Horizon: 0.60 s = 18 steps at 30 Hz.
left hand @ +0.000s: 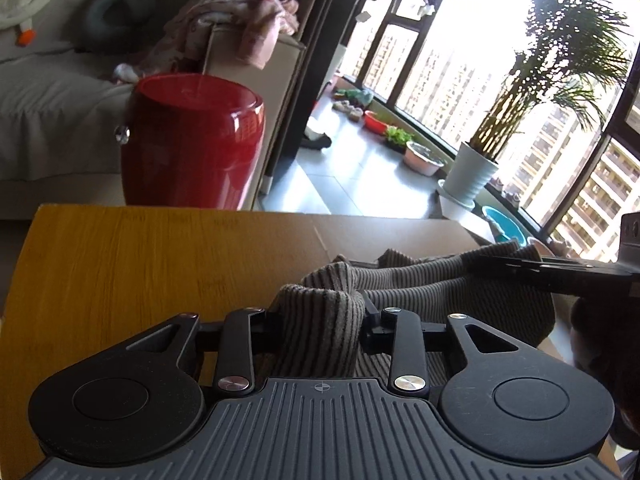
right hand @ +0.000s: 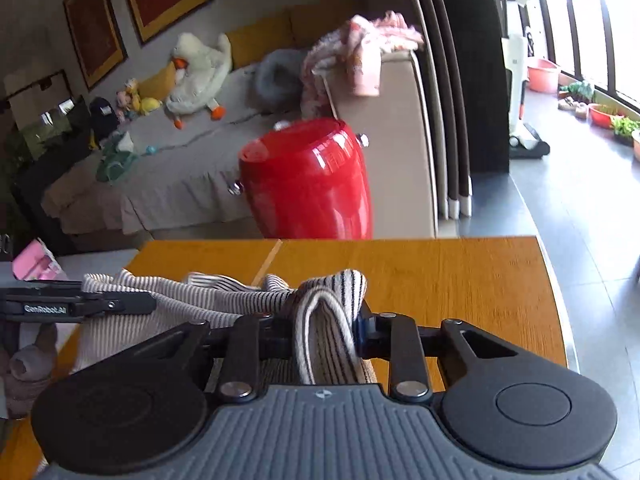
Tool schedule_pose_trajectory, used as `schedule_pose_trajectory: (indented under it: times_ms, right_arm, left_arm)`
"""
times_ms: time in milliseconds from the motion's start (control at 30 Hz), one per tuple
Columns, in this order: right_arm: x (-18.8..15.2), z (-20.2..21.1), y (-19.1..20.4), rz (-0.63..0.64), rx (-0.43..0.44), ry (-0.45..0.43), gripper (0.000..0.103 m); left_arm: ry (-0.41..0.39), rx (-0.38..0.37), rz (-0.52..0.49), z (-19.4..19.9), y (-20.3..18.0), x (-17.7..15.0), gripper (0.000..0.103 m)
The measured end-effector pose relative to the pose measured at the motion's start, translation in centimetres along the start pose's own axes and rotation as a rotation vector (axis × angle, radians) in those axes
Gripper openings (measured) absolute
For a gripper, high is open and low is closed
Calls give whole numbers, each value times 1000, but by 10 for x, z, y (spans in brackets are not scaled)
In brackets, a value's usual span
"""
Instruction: Fold clothes
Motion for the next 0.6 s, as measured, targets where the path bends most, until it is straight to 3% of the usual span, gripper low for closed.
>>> schedule_pose_trajectory:
  times_ms: [133,300,400,600]
  right_arm:
    - [-1,79,26,72,51,-87,25]
    - [-45,156,56,187,41,-93,21]
    - [-83,180,63,207,21,-51,20]
    - [-168,201,54,184,-52,91,20]
  left_arm:
    - [-74,-23,-105,71,-36,-13,35]
    - [-113,-52,-207,143,-76,-50,36]
    - [-78,-53,-256,167,-93,-89,36]
    - [78,-68,-293,179,-107,-170,44]
Point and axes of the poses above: each gripper's, at about its wrist camera, not at the fingertips, and z roughly against the way its jaws point, y to its left, x to its top, the point moved 9 cm from there along -z, roughly the way its jaws point, and after that the axes turned 1 degree about -y, right-handed, at the moved point
